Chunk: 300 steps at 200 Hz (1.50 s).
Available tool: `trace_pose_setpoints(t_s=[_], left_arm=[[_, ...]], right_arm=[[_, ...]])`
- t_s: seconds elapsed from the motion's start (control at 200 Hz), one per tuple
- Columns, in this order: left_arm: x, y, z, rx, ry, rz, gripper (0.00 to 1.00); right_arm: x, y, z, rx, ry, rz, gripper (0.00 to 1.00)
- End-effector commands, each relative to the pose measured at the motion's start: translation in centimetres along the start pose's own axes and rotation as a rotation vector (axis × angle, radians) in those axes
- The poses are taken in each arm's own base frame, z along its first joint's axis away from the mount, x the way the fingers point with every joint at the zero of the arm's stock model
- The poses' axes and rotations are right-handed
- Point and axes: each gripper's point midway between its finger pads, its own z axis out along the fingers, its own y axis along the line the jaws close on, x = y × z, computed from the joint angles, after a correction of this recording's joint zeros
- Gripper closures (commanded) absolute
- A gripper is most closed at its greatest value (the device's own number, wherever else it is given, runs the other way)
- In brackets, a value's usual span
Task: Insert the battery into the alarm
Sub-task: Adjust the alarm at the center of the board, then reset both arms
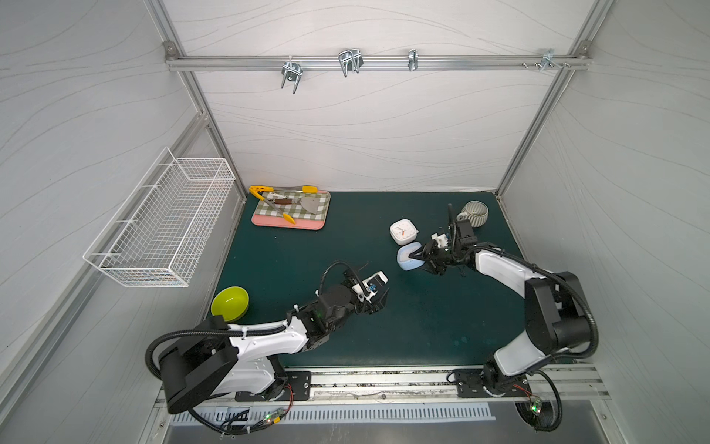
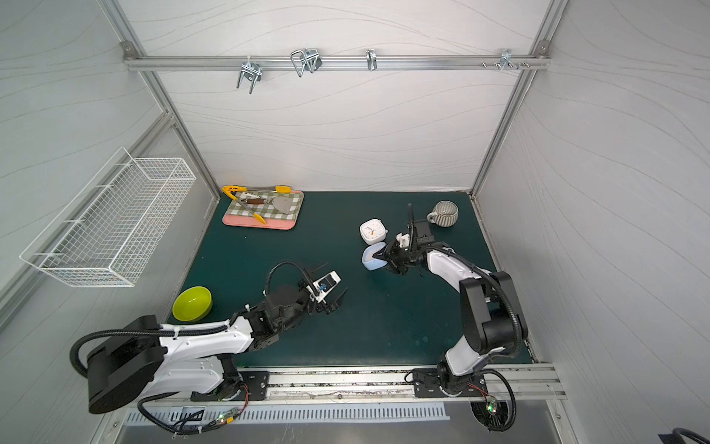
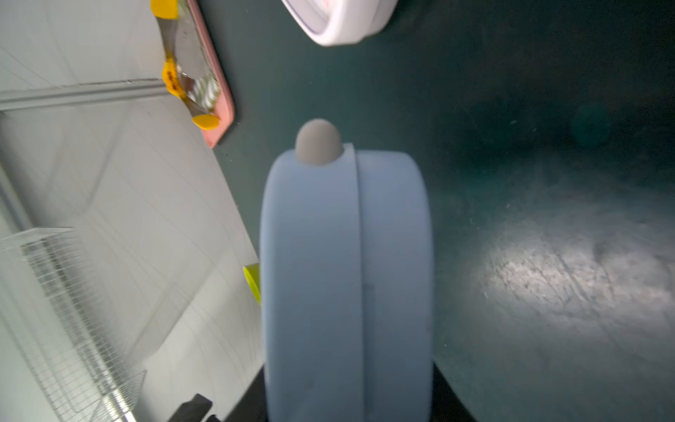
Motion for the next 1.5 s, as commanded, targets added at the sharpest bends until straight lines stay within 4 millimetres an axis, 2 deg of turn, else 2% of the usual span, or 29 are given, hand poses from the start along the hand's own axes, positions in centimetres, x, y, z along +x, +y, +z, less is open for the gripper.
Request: trace_pose_setpoints(t_s=[0.0, 0.13, 0.26, 0.31, 0.405, 0.45, 0.6, 0.645, 0.81, 0.91, 1.001, 1.106, 1.171, 1.236, 1.321, 1.396, 1.496], left_arm=[[1.0, 1.8, -0.6, -0.021, 0.022, -0.246, 0.01], [1.5, 3.6, -1.2, -0.059, 0.026, -0.316, 0.01], [1.8, 4.9, -1.2, -0.098, 0.024, -0.384, 0.01], [1.9, 5.4, -1.1, -0.116, 0.023, -0.395, 0.01], [2.3, 6.3, -1.0, -0.155, 0.032, -0.426, 0.01], [2.6, 6.8, -1.0, -0.177, 0.037, -0.445, 0.01], [4.0, 9.0, -1.1, -0.251, 0.046, -0.531, 0.01], [4.6, 9.8, -1.3, -0.284, 0.051, -0.552, 0.01], [7.7, 15.1, -3.0, -0.478, 0.069, -0.642, 0.01], [8.3, 18.6, -4.6, -0.633, 0.089, -0.578, 0.01], [8.9, 21.3, -5.9, -0.719, 0.093, -0.585, 0.01], [9.9, 23.4, -7.1, -0.804, 0.161, -0.519, 0.01], [11.1, 24.4, -7.8, -0.829, 0.21, -0.507, 0.01], [12.7, 25.2, -8.3, -0.855, 0.236, -0.506, 0.01], [15.0, 25.8, -8.1, -0.853, 0.303, -0.505, 0.01], [16.7, 26.0, -7.5, -0.836, 0.296, -0.531, 0.01], [17.3, 26.6, -6.9, -0.809, 0.3, -0.538, 0.01]], right_arm=[[0.2, 0.3, 2.3, 0.016, 0.005, -0.065, 0.59], [0.9, -1.0, 4.0, 0.029, 0.045, -0.037, 0.59], [1.2, -2.8, 4.6, 0.067, 0.051, -0.01, 0.55], [1.2, -3.1, 4.5, 0.072, 0.049, 0.002, 0.48], [1.0, -3.6, 3.9, 0.08, 0.025, 0.008, 0.25], [0.7, -3.8, 3.6, 0.089, 0.007, 0.001, 0.17], [0.2, -5.2, 2.8, 0.135, -0.026, 0.004, 0.01], [0.2, -5.8, 2.3, 0.155, -0.044, 0.013, 0.01], [0.7, -7.2, -0.3, 0.236, -0.131, -0.029, 0.01], [-0.3, -6.7, -2.9, 0.28, -0.244, -0.145, 0.01], [-2.3, -5.2, -6.3, 0.282, -0.421, -0.278, 0.01], [-5.1, -3.9, -11.7, 0.388, -0.703, -0.414, 0.01], [-6.5, -3.3, -15.0, 0.471, -0.862, -0.5, 0.01], [-7.7, -3.5, -17.2, 0.548, -0.988, -0.562, 0.01], [-9.1, -5.3, -18.2, 0.646, -1.055, -0.614, 0.01], [-10.2, -7.3, -17.9, 0.695, -1.067, -0.629, 0.01], [-11.5, -8.6, -17.1, 0.688, -1.108, -0.689, 0.01]])
